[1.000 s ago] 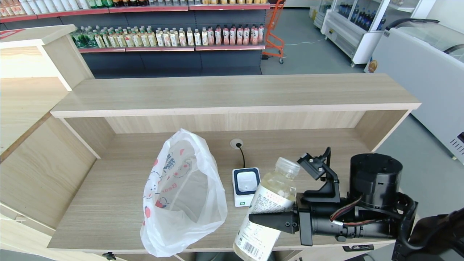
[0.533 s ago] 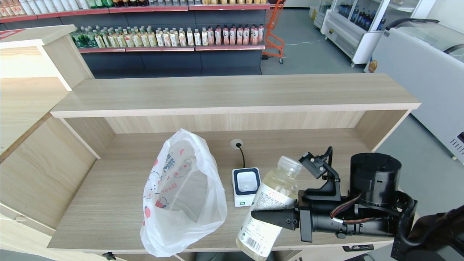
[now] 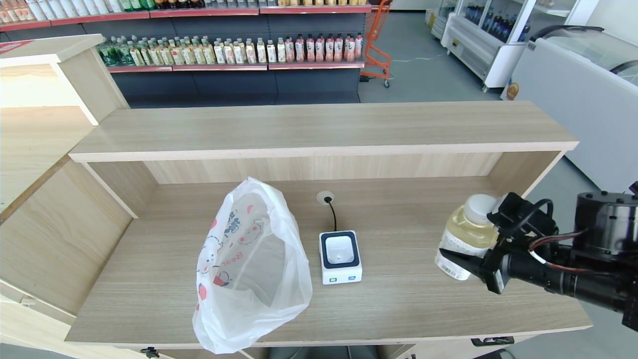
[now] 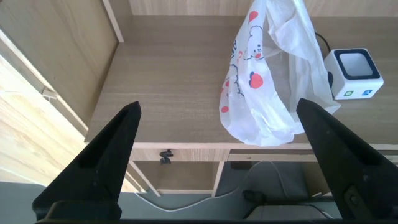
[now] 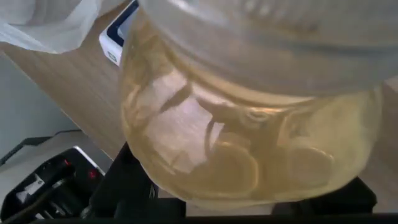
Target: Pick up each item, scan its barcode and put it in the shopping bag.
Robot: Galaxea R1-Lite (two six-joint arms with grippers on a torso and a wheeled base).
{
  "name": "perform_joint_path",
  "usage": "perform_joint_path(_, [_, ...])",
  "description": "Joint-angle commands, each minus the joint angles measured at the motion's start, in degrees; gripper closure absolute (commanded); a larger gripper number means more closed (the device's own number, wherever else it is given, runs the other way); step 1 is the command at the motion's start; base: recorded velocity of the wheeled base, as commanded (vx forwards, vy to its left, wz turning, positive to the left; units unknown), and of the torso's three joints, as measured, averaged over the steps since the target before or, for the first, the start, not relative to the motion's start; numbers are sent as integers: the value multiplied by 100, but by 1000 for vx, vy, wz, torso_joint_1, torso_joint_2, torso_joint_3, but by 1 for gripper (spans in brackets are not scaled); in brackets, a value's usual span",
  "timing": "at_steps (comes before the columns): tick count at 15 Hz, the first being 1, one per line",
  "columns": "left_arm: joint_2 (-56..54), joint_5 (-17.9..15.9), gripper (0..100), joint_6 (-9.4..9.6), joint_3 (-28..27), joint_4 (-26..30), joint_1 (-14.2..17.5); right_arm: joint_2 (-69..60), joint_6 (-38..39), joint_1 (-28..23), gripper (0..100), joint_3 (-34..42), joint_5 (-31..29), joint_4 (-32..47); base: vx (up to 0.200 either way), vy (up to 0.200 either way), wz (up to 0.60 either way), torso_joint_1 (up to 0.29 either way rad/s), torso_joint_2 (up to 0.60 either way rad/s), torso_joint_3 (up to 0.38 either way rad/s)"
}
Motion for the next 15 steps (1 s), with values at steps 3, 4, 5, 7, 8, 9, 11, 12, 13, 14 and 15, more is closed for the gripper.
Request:
perform_joint_path(3, [-2, 4, 0, -1, 0, 0, 0, -599, -1673, -701, 100, -158, -100, 79, 0, 0, 0, 0, 0, 0])
perform_joint_path(4, [-2, 4, 0, -1, 0, 0, 0, -679, -2103, -675, 100, -149, -100, 79, 0, 0, 0, 0, 0, 0])
perform_joint_path(5, [-2, 4, 0, -1, 0, 0, 0, -722, -2306, -666, 100, -131, -74, 79, 0, 0, 0, 0, 0, 0])
perform_joint_path(7, [-2, 4, 0, -1, 0, 0, 0, -854, -2692, -271, 100, -44, 14, 88, 0, 0, 0, 0, 0, 0])
perform_joint_path(8, [-2, 4, 0, -1, 0, 0, 0, -863, -2701, -183, 100, -70, 14, 88, 0, 0, 0, 0, 0, 0])
perform_joint_path(9, [-2, 4, 0, -1, 0, 0, 0, -854, -2727, -33, 100, -88, -12, 79, 0, 0, 0, 0, 0, 0])
perform_joint_path(11, [-2, 4, 0, -1, 0, 0, 0, -898, -2745, -24, 100, -17, -21, 88, 0, 0, 0, 0, 0, 0])
perform_joint_path(12, [-2, 4, 0, -1, 0, 0, 0, -933, -2745, -24, 100, -26, -3, 88, 0, 0, 0, 0, 0, 0])
perform_joint_path(13, [-2, 4, 0, -1, 0, 0, 0, -995, -2727, -24, 100, -52, 6, 132, 0, 0, 0, 0, 0, 0])
perform_joint_path(14, [-2, 4, 0, -1, 0, 0, 0, -1030, -2719, -24, 100, -44, 14, 132, 0, 0, 0, 0, 0, 0])
perform_joint_path(15, [-2, 4, 0, -1, 0, 0, 0, -1065, -2666, -24, 100, -8, 32, 141, 0, 0, 0, 0, 0, 0])
